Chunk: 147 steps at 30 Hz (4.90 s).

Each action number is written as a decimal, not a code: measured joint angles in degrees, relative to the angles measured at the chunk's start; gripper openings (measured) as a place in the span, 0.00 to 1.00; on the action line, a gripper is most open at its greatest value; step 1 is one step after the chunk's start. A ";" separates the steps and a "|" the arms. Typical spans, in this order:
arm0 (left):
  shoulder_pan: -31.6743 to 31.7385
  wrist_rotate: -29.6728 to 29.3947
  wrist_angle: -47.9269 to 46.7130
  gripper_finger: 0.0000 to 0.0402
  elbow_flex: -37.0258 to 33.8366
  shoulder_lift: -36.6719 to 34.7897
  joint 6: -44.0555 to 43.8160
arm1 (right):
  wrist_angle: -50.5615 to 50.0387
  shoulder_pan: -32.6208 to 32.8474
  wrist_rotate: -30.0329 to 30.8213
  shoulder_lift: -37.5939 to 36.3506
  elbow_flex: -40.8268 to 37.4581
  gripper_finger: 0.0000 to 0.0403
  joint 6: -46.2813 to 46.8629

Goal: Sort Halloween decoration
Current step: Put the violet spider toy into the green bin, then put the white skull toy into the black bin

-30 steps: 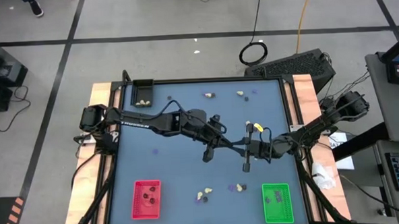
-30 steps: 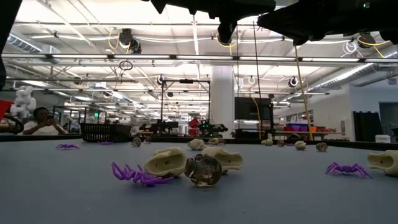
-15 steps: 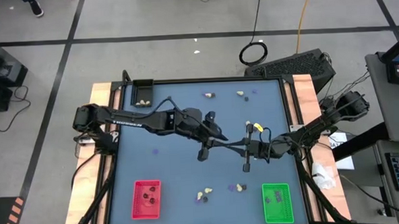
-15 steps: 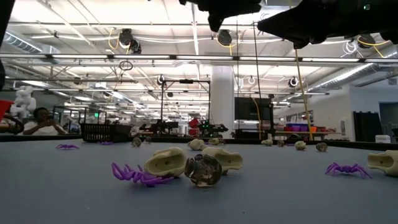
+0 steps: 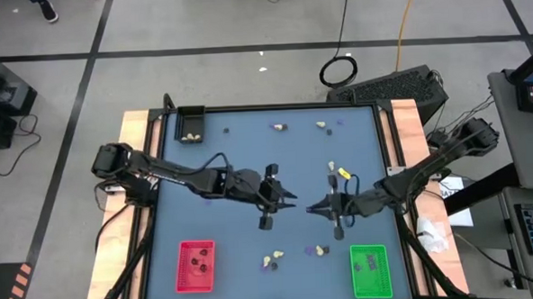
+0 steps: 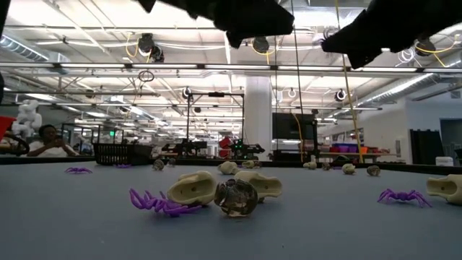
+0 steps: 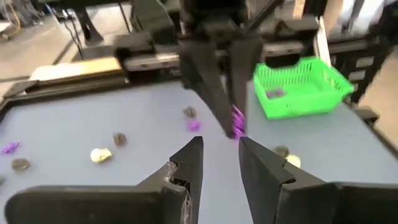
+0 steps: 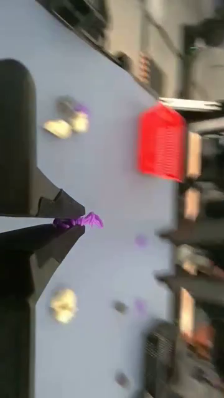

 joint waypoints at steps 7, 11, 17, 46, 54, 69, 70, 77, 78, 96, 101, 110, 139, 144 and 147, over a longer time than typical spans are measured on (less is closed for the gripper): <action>-0.22 0.03 13.37 0.25 -9.69 0.02 -4.55 | -31.13 2.06 -10.70 2.14 14.55 0.00 13.57; -0.48 -0.03 18.87 0.25 -14.16 -0.91 -5.79 | -45.56 4.69 -16.40 3.87 21.93 0.00 24.18; -1.16 -2.40 22.58 0.25 -19.50 -3.69 -5.82 | -58.69 10.43 -26.75 7.32 29.77 0.00 42.65; -2.10 -3.90 23.59 0.25 -23.33 -4.99 -5.75 | -69.24 20.23 -39.70 31.20 31.09 0.02 62.66; -0.75 -4.17 21.62 0.25 -24.67 -4.98 -5.35 | -69.21 20.23 -39.70 30.51 31.07 0.21 61.91; 2.42 -4.56 -2.83 0.25 -25.01 -16.65 -7.04 | -75.16 15.74 -24.92 19.39 39.37 0.14 53.21; 2.90 -4.58 -4.36 0.25 -25.05 -16.78 -8.20 | -75.20 14.62 -23.61 19.09 39.37 0.10 50.51; 7.14 -2.93 -9.46 0.21 -24.53 -16.80 -10.19 | -72.99 5.05 -16.41 18.63 39.33 0.02 29.67; 7.67 -1.72 -9.30 0.19 -24.53 -16.76 -10.20 | -72.02 3.57 -15.58 18.65 39.27 0.02 26.84; 9.03 -2.00 4.31 0.28 -24.46 -0.59 -13.85 | -42.98 -16.21 -15.18 18.60 25.80 0.00 -1.88; 9.03 -4.38 7.68 0.30 -24.46 1.81 -14.86 | -36.01 -16.83 -12.23 18.58 23.45 0.00 -3.88; 9.38 -5.18 10.67 0.30 -23.72 6.54 -16.94 | -32.06 -17.04 -9.27 18.58 22.76 0.00 -4.49; 12.81 3.86 15.23 0.30 -20.18 9.29 -1.65 | -30.43 -17.02 -9.27 18.58 22.76 0.00 -7.19; 14.09 3.93 14.70 0.30 -20.18 9.29 -0.81 | -30.13 -17.02 -9.43 18.58 22.76 0.00 -7.25; 14.67 4.36 14.57 0.31 -20.18 9.29 -0.90 | -30.09 -17.02 -9.45 18.58 22.76 0.00 -7.48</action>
